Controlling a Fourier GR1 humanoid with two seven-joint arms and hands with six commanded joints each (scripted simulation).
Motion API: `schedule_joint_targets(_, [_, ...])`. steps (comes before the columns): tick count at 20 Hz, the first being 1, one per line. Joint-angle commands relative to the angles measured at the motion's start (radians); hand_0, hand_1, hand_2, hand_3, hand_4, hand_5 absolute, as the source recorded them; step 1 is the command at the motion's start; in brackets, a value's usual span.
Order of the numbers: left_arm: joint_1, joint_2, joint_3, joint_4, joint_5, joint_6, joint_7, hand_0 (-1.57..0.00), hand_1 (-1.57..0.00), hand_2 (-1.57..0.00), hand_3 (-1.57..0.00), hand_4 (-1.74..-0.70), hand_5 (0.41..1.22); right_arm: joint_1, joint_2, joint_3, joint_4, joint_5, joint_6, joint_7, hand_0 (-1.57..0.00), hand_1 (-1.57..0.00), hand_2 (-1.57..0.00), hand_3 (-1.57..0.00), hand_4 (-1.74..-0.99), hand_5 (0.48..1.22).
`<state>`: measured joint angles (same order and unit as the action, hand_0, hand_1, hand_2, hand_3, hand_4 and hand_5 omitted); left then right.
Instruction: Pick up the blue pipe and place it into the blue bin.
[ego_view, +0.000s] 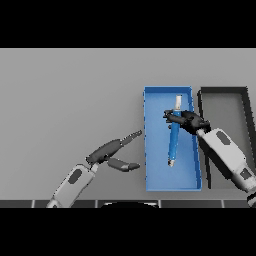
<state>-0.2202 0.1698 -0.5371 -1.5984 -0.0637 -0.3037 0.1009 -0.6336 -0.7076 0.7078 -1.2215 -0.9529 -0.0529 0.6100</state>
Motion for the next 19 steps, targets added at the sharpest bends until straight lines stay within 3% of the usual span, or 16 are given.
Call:
schedule_joint_targets(1, [-0.005,-0.005,0.001,0.002,0.001,0.002,0.002,0.0,0.0,0.0,0.0,-0.89,0.453,-0.01,-0.001,0.016,0.008,0.031,0.005,-0.006,-0.22,-0.19,-0.19,-0.15,-1.165,0.924])
schedule_joint_targets(6, [0.002,-0.007,-0.006,0.014,-0.003,-0.003,-0.01,0.0,0.0,0.0,0.0,-0.91,0.455,-0.024,0.009,0.056,0.054,0.123,0.022,-0.07,-0.07,-0.06,-0.06,-0.05,-1.125,0.764])
schedule_joint_targets(8, [0.008,-0.005,0.0,0.019,-0.001,0.0,-0.022,0.0,0.0,0.0,0.0,-0.91,0.458,-0.041,0.008,0.058,0.072,0.137,0.016,-0.055,-0.04,-0.04,-0.04,-0.03,-1.124,0.717])
schedule_joint_targets(12, [0.01,-0.01,-0.004,0.005,0.005,-0.002,-0.027,0.0,0.0,0.0,0.0,-0.92,0.464,-0.017,0.013,0.053,0.074,0.134,0.027,-0.109,-0.02,-0.02,-0.02,-0.01,-1.123,0.689])
schedule_joint_targets(14, [-0.004,-0.018,-0.001,0.019,0.008,-0.002,0.002,0.0,0.0,0.0,0.0,-0.92,0.466,-0.027,0.014,0.048,0.081,0.128,0.03,-0.099,-0.01,-0.01,-0.01,-0.01,-1.132,0.675])
schedule_joint_targets(19, [-0.002,-0.044,-0.019,0.04,-0.011,0.008,-0.002,0.0,0.0,0.0,0.0,-0.92,0.468,-0.019,0.012,0.048,0.079,0.123,0.047,-0.111,-0.01,-0.01,-0.01,-0.01,-1.129,0.677])
